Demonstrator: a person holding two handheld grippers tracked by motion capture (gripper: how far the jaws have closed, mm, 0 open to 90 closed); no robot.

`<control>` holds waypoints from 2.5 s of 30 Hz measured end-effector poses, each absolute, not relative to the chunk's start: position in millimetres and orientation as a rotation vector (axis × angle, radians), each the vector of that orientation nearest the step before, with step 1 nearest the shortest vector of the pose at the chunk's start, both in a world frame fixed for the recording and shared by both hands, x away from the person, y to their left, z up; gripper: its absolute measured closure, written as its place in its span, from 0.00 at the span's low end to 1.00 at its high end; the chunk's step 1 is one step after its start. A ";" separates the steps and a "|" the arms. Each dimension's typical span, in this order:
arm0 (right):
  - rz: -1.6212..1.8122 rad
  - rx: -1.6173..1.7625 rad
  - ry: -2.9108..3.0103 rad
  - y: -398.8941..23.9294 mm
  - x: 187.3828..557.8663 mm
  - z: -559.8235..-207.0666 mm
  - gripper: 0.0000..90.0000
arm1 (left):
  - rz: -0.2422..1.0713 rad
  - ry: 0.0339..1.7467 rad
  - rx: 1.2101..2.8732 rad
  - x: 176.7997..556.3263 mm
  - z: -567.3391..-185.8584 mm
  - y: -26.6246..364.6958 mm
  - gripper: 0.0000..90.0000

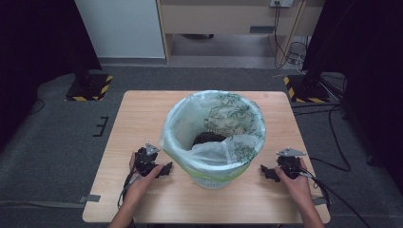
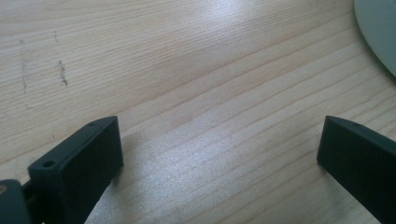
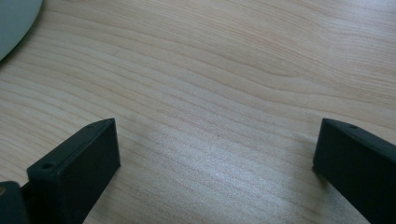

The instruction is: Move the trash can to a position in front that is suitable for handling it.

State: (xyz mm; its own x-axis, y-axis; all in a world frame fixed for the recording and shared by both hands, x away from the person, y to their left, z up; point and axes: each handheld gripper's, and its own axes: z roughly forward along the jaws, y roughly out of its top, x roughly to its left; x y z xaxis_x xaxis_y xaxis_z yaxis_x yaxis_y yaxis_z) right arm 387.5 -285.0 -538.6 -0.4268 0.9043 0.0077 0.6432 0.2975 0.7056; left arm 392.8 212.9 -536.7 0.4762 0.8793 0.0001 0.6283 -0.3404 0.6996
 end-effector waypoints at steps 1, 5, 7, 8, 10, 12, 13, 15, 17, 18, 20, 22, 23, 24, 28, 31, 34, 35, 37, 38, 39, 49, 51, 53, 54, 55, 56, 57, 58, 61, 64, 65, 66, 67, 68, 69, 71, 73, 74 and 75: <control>0.908 1.386 2.178 -285.1 387.6 -538.6 0.01 | 0.505 1.239 2.085 392.8 -536.7 213.3 0.00; 0.938 1.408 2.167 -287.2 387.7 -537.9 0.02 | 0.497 1.243 2.068 392.5 -536.2 214.2 0.01; 0.996 1.439 2.139 -290.4 387.7 -537.6 0.04 | 0.489 1.246 2.046 392.7 -533.4 216.2 0.03; 1.031 1.443 2.120 -292.3 387.2 -537.1 0.04 | 0.495 1.247 2.032 392.5 -531.7 216.8 0.02; 1.056 1.450 2.102 -291.1 385.2 -534.9 0.04 | 0.501 1.232 2.011 390.8 -526.2 218.4 0.03; 1.085 1.432 2.094 -290.0 384.0 -530.7 0.04 | 0.500 1.224 2.008 390.1 -524.5 218.5 0.03; 1.093 1.415 2.087 -288.8 383.5 -528.0 0.04 | 0.501 1.217 1.997 389.2 -522.8 218.0 0.03; 1.121 1.398 2.074 -285.5 382.0 -522.2 0.04 | 0.496 1.195 1.981 386.4 -518.1 216.8 0.03; 1.152 1.385 2.059 -282.7 380.9 -517.1 0.04 | 0.489 1.185 1.968 384.8 -515.1 215.6 0.03; 1.163 1.380 2.053 -281.5 380.6 -515.0 0.04 | 0.489 1.177 1.959 383.8 -513.3 215.0 0.03; 1.175 1.363 2.047 -279.4 379.7 -511.4 0.05 | 0.488 1.167 1.953 382.7 -511.4 214.3 0.03; 1.188 1.354 2.042 -277.8 378.7 -508.5 0.05 | 0.488 1.149 1.952 380.1 -507.9 212.8 0.03; 1.188 1.354 2.042 -277.8 378.7 -508.5 0.05 | 0.483 1.143 1.943 378.8 -506.5 211.8 0.03; 1.219 1.353 2.032 -277.1 377.7 -505.4 0.04 | 0.478 1.128 1.934 376.0 -503.1 210.2 0.03; 1.257 1.337 2.011 -274.9 376.1 -498.8 0.04 | 0.475 1.099 1.927 371.7 -498.2 207.2 0.03; 1.294 1.294 2.015 -271.4 374.2 -494.8 0.04 | 0.477 1.039 1.934 365.9 -489.8 204.1 0.03; 1.309 1.267 2.020 -268.2 372.8 -492.7 0.04 | 0.473 1.026 1.925 363.4 -486.6 203.6 0.03; 1.311 1.240 2.030 -264.4 371.9 -490.9 0.04 | 0.474 1.019 1.921 362.3 -485.3 203.4 0.03; 1.315 1.219 2.042 -260.8 370.6 -489.1 0.04 | 0.472 1.005 1.905 360.8 -482.5 202.6 0.03; 1.324 1.212 2.043 -258.7 370.3 -488.7 0.04 | 0.471 1.001 1.906 360.7 -482.0 201.9 0.03; 1.327 1.207 2.046 -257.2 369.6 -488.1 0.04 | 0.471 1.001 1.906 360.7 -482.0 201.9 0.03; 1.350 1.211 2.048 -249.1 369.5 -487.5 0.04 | 0.459 0.979 1.914 358.8 -480.5 192.1 0.03; 1.347 1.204 2.055 -247.3 369.4 -486.6 0.04 | 0.461 0.977 1.917 358.8 -480.2 190.3 0.03; 1.357 1.200 2.057 -244.9 369.0 -485.7 0.04 | 0.460 0.978 1.916 358.9 -480.0 189.5 0.03; 1.357 1.200 2.057 -244.9 369.0 -485.7 0.04 | 0.459 0.979 1.914 359.1 -479.8 188.6 0.03; 1.367 1.194 2.061 -242.9 369.0 -485.3 0.04 | 0.460 0.977 1.912 359.1 -479.3 187.1 0.03; 1.364 1.194 2.066 -241.9 368.9 -484.9 0.04 | 0.462 0.978 1.912 359.2 -479.0 186.5 0.03; 1.364 1.190 2.067 -240.5 369.0 -484.9 0.04 | 0.468 0.979 1.915 359.5 -478.9 186.2 0.03; 1.366 1.185 2.068 -239.7 369.3 -484.6 0.04 | 0.468 0.979 1.915 359.5 -478.9 186.2 0.03; 1.372 1.178 2.071 -236.7 369.9 -482.8 0.04 | 0.459 0.987 1.908 361.3 -479.5 185.5 0.03; 1.357 1.163 2.075 -232.5 372.1 -481.7 0.04 | 0.457 0.995 1.905 364.7 -480.0 183.8 0.03; 1.358 1.165 2.076 -232.3 373.3 -481.7 0.05 | 0.467 1.007 1.901 368.2 -479.6 182.8 0.04; 1.359 1.174 2.074 -232.4 374.8 -481.7 0.05 | 0.467 1.007 1.901 368.2 -479.6 182.8 0.04; 1.357 1.174 2.071 -232.4 376.4 -482.0 0.05 | 0.468 1.009 1.900 369.9 -479.6 182.1 0.04; 1.351 1.181 2.071 -232.4 377.7 -481.6 0.05 | 0.462 1.012 1.903 373.6 -479.4 181.5 0.04; 1.349 1.176 2.071 -232.6 379.7 -481.5 0.05 | 0.462 1.012 1.903 373.6 -479.4 181.5 0.04; 1.334 1.185 2.077 -233.1 382.8 -480.1 0.05 | 0.459 1.012 1.915 378.6 -479.1 180.7 0.04; 1.335 1.178 2.075 -233.1 384.5 -479.7 0.05 | 0.462 1.006 1.928 379.4 -478.5 180.3 0.04; 1.330 1.180 2.076 -232.8 387.3 -479.0 0.05 | 0.464 1.004 1.937 380.3 -477.9 179.6 0.04; 1.319 1.181 2.081 -233.3 388.6 -478.6 0.05 | 0.469 0.998 1.958 382.2 -476.1 178.6 0.04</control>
State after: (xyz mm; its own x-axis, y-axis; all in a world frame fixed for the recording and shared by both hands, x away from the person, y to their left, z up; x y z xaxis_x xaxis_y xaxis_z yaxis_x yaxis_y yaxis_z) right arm 388.6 -233.3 -478.6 -0.5593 0.8233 0.0973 0.4392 0.1947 0.8770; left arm 382.2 178.6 -476.1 0.6083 0.7921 -0.0504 0.4664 -0.3053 0.8302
